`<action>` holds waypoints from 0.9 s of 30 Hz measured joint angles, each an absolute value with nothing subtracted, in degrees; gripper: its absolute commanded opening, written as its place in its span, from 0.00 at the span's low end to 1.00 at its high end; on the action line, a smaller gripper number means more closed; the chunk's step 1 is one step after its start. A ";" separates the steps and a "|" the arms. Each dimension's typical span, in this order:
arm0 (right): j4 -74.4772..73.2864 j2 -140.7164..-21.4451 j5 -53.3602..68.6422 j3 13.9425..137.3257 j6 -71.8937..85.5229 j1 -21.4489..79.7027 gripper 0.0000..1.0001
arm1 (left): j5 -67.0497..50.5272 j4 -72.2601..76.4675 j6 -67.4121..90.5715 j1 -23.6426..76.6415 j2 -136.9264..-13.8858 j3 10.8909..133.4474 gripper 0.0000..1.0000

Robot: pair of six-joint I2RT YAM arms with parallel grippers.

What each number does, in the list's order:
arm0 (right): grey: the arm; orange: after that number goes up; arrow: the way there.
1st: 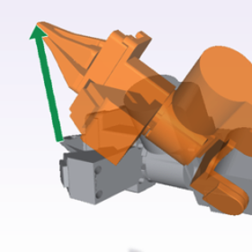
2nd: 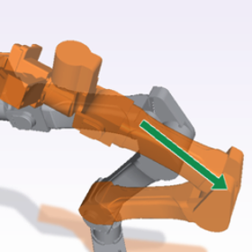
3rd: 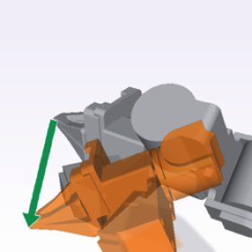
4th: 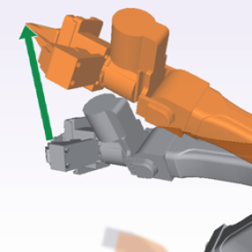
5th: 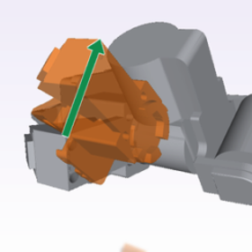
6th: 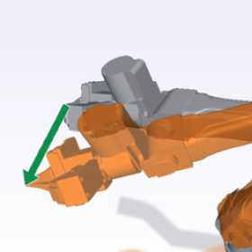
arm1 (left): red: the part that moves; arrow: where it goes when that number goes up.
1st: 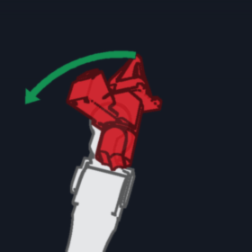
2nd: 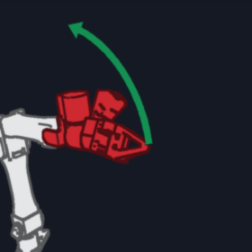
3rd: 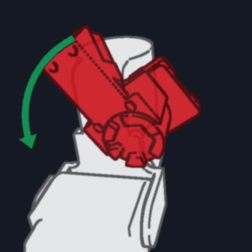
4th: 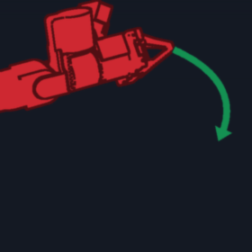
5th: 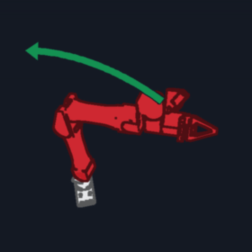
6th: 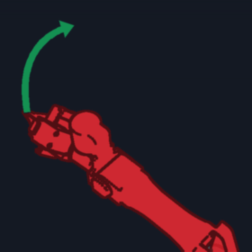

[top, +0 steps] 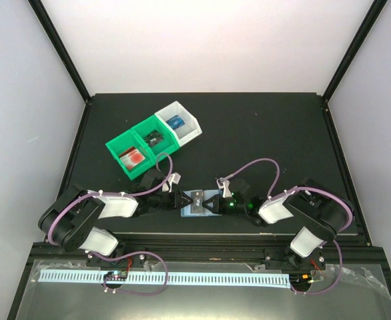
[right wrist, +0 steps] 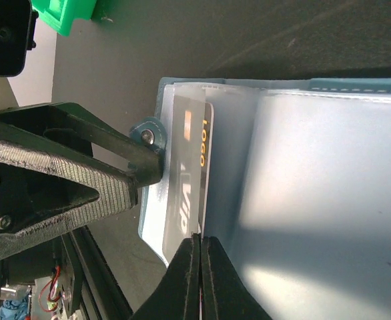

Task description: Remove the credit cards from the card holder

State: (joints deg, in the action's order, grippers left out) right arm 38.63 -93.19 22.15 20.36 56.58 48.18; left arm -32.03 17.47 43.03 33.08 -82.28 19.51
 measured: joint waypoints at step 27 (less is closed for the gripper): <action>37.98 -90.80 24.03 19.51 59.55 46.83 0.04 | -32.56 18.63 42.83 33.08 -83.90 20.16 0.30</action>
